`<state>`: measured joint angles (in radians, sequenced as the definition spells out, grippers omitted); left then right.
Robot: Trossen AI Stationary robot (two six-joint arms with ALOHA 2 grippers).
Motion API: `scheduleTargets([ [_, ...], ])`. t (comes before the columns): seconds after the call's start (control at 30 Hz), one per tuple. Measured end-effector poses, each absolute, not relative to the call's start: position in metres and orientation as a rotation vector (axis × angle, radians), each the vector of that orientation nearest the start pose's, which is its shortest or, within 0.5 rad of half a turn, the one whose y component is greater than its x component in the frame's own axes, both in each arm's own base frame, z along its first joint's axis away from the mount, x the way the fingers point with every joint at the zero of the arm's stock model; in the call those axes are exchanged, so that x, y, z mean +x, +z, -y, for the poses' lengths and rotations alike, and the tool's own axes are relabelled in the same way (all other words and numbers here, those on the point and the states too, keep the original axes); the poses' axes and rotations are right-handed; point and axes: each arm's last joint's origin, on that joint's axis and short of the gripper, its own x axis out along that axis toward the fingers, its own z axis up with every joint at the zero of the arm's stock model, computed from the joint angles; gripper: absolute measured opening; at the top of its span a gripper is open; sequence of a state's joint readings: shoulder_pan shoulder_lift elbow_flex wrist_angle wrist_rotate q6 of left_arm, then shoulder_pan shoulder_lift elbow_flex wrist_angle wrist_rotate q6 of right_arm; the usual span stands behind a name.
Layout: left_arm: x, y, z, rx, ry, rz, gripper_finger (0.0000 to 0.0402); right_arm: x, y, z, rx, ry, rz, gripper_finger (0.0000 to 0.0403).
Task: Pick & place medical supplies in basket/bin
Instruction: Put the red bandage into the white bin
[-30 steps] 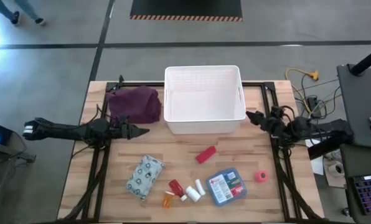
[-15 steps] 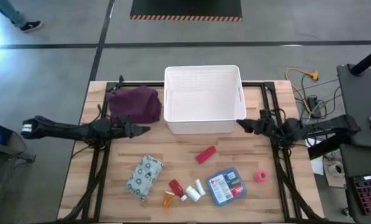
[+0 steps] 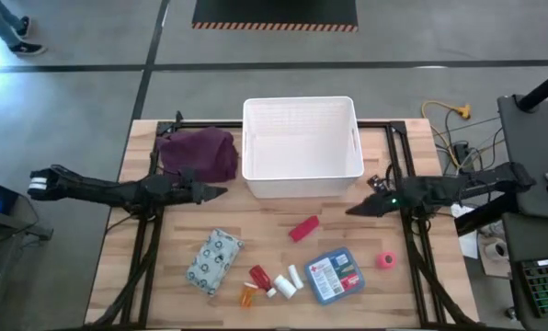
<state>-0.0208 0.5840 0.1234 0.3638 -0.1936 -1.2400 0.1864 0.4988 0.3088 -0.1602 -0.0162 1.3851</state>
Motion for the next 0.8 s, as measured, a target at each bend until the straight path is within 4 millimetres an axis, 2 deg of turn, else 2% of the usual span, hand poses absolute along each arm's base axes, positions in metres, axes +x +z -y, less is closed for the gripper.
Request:
scheduleTargets([
  [0.1,0.146,0.184,-0.002,-1.214,0.223,-0.004,0.0332,0.126,0.217,-0.026,1.242,-0.22,-0.648,0.0326],
  [0.27,0.153,0.179,0.0,-1.204,0.234,-0.073,0.0332,0.141,0.238,-0.033,1.074,-0.248,-0.794,0.0326],
  [0.37,0.156,0.176,0.004,-1.177,0.193,-0.143,0.0332,0.162,0.246,-0.042,0.914,-0.197,-0.858,0.0326],
  [0.5,0.161,0.176,0.011,-1.122,0.105,-0.231,0.0332,0.193,0.238,-0.058,0.527,-0.058,-0.999,0.0326],
  [0.63,0.162,0.175,0.019,-1.108,0.056,-0.277,0.0332,0.225,0.231,-0.066,0.41,-0.157,-1.15,0.0326],
  [0.8,0.161,0.174,0.029,-1.103,0.007,-0.317,0.0332,0.266,0.23,-0.085,0.066,0.022,-1.216,0.0326],
])
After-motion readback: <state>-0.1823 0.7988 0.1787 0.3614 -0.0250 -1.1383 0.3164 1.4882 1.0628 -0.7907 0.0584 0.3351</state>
